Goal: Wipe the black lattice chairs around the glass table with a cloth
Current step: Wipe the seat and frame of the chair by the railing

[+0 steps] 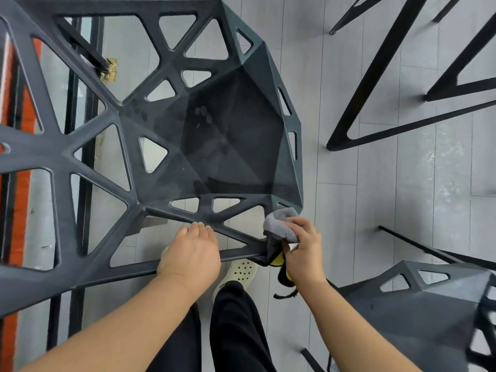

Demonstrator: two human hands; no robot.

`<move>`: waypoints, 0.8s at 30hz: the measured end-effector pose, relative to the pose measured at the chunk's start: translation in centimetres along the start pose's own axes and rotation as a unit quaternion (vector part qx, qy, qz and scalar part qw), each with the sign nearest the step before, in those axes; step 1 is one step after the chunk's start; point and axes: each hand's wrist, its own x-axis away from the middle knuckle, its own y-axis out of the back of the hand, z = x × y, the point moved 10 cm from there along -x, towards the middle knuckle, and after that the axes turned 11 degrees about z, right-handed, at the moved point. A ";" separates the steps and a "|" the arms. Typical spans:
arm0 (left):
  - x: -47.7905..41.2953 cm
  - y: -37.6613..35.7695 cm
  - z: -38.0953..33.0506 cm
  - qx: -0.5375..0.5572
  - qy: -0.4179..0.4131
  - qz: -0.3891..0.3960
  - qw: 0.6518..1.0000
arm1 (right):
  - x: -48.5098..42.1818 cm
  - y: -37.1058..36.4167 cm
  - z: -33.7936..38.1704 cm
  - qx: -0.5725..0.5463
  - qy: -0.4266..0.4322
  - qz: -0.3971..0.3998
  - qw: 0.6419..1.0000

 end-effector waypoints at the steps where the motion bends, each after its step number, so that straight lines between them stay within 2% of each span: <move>1: -0.1 0.0 0.1 0.004 0.001 0.001 1.000 | -1.5 0.5 -0.3 0.008 -0.018 -0.012 1.000; 4: -0.2 -0.1 0.0 0.019 -0.006 0.005 1.000 | -6.0 2.3 -0.2 0.047 -0.046 -0.059 0.996; 7: -0.4 -0.4 -0.1 0.050 -0.010 0.027 0.998 | -9.5 4.9 0.8 0.023 -0.037 -0.109 0.993; 12: -0.4 -0.7 -0.1 0.037 -0.008 0.033 0.999 | -15.4 7.0 4.3 0.056 0.005 -0.065 0.996; 15: -0.3 -0.5 -0.2 0.021 -0.008 0.039 0.999 | -12.9 5.9 5.0 0.078 0.017 -0.064 0.995; 20: 0.4 0.9 -0.7 -0.018 -0.027 0.030 0.999 | -5.5 2.2 3.2 0.184 0.058 -0.042 0.980; 24: 0.9 0.4 -1.5 -0.042 -0.086 0.063 0.993 | -3.5 1.2 2.7 0.175 0.017 -0.023 0.984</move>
